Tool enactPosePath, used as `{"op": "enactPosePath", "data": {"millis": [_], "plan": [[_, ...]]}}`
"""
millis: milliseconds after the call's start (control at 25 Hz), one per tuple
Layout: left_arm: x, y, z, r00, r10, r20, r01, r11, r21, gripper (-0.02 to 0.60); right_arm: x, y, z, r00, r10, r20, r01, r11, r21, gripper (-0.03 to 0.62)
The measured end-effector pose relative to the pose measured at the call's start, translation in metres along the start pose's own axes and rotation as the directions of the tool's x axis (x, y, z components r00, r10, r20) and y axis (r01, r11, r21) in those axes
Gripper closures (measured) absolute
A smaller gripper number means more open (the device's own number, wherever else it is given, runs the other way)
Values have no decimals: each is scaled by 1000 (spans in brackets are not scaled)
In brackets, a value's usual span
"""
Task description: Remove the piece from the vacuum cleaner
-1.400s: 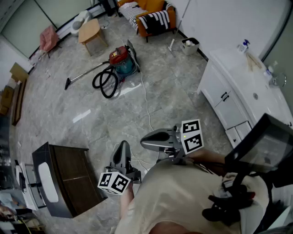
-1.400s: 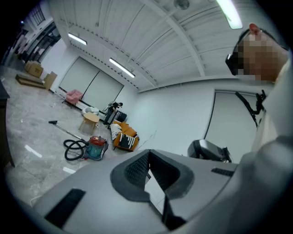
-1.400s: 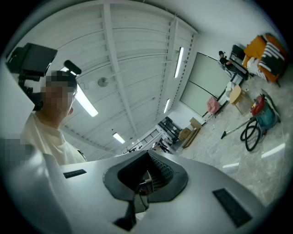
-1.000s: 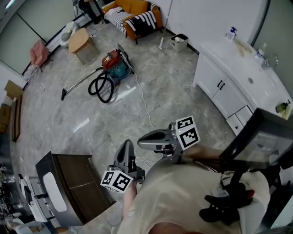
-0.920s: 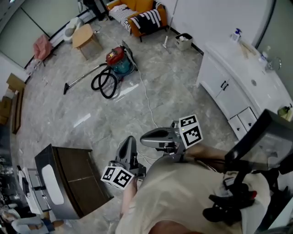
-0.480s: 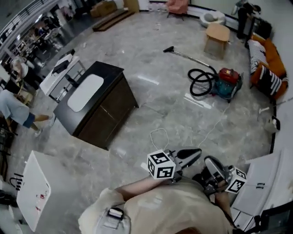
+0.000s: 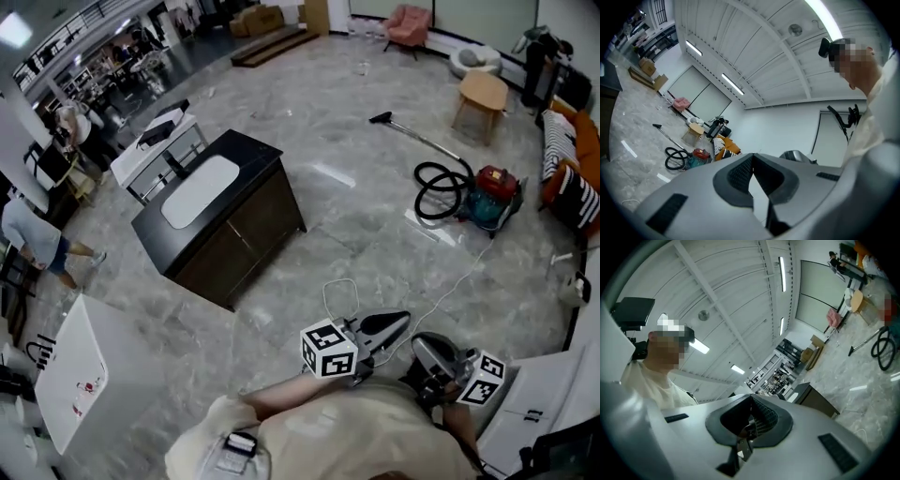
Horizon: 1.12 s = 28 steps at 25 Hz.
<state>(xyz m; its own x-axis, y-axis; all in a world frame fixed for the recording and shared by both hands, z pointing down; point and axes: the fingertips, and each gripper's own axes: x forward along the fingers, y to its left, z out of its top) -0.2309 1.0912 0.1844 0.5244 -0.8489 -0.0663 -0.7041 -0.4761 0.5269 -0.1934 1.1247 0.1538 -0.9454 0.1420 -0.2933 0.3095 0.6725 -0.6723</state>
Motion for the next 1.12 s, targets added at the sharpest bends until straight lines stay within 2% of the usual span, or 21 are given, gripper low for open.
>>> {"op": "enactPosePath", "data": {"millis": [120,240,480,640,840,1000,1120], "plan": [[27,-1,-14,1000,-10,-27,9,1000,-18,578,-25,-13,12,1000,-5,31,5,1000,17,591],[63,-1,-27,995,-44,-86,43,999,-20,578,-48,-27,33,998,-8,63,7,1000,15,591],[172,-1,-42,982,-74,-174,82,996,41,578,-113,-70,95,997,-16,80,16,1000,4,591],[235,-5,-62,975,-56,-216,77,993,88,578,-163,-86,125,998,-27,64,28,999,-16,591],[291,-14,-79,970,-37,-241,73,987,142,578,-215,-105,140,999,-33,18,34,999,-36,591],[319,-18,-90,970,-30,-240,66,988,143,578,-240,-112,149,999,-42,33,42,999,-8,591],[335,-19,-96,970,-20,-244,65,982,178,578,-249,-117,146,998,-62,-23,61,996,-60,591]]}}
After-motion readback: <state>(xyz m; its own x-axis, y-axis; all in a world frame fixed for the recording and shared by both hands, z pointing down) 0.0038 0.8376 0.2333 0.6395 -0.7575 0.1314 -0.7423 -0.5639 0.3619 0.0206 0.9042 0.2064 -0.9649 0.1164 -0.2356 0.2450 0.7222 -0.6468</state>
